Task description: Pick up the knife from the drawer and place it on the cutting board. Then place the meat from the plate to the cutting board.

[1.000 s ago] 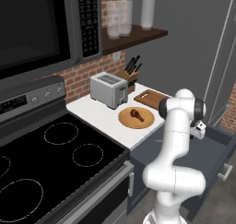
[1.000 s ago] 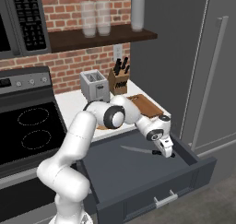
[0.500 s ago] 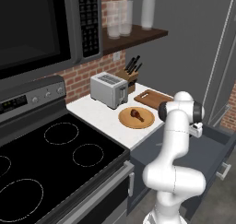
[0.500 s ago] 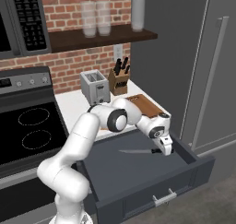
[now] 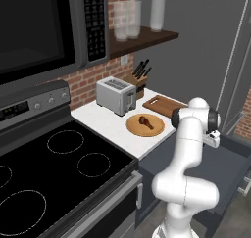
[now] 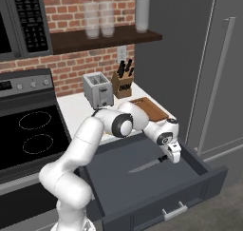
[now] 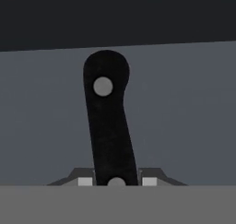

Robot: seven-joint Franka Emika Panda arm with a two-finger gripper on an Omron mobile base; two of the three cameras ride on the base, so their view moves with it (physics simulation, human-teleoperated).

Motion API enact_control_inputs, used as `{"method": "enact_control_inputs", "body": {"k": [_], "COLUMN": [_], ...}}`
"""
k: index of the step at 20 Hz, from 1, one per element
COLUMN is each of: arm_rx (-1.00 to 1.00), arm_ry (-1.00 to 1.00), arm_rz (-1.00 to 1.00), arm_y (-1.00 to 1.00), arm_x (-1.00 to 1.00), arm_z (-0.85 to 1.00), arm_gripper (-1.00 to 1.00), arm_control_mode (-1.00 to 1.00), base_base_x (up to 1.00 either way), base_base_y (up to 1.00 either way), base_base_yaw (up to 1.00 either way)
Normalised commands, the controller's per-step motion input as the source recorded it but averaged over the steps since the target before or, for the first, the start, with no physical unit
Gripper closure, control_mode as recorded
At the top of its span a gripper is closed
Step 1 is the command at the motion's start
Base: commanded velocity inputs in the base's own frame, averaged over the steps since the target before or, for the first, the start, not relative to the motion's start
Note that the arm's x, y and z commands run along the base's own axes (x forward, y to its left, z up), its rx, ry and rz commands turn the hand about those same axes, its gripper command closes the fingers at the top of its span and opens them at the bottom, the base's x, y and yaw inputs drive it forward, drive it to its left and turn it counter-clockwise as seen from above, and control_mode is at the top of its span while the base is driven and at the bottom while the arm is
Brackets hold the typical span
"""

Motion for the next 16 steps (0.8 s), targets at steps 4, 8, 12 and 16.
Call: {"method": "enact_control_inputs", "body": {"k": [4,8,12,16], "arm_rx": [0.00,0.00,0.01,0.01], "arm_ry": [-0.03,0.00,0.00,0.00], "arm_rz": [0.00,-0.03,-0.17,-0.29], "arm_y": [0.15,0.29,0.18,0.06], "arm_x": [-0.63,-0.18,-0.02,-0.01], "arm_z": [-0.50,-0.03,0.62,0.98], "arm_gripper": [1.00,1.00,1.00,1.00], "arm_control_mode": [-1.00,-1.00,-1.00,-1.00], "base_base_x": [0.00,0.00,0.00,0.00], "base_base_y": [0.00,0.00,0.00,0.00], "base_base_yaw": [0.00,0.00,0.00,0.00]}}
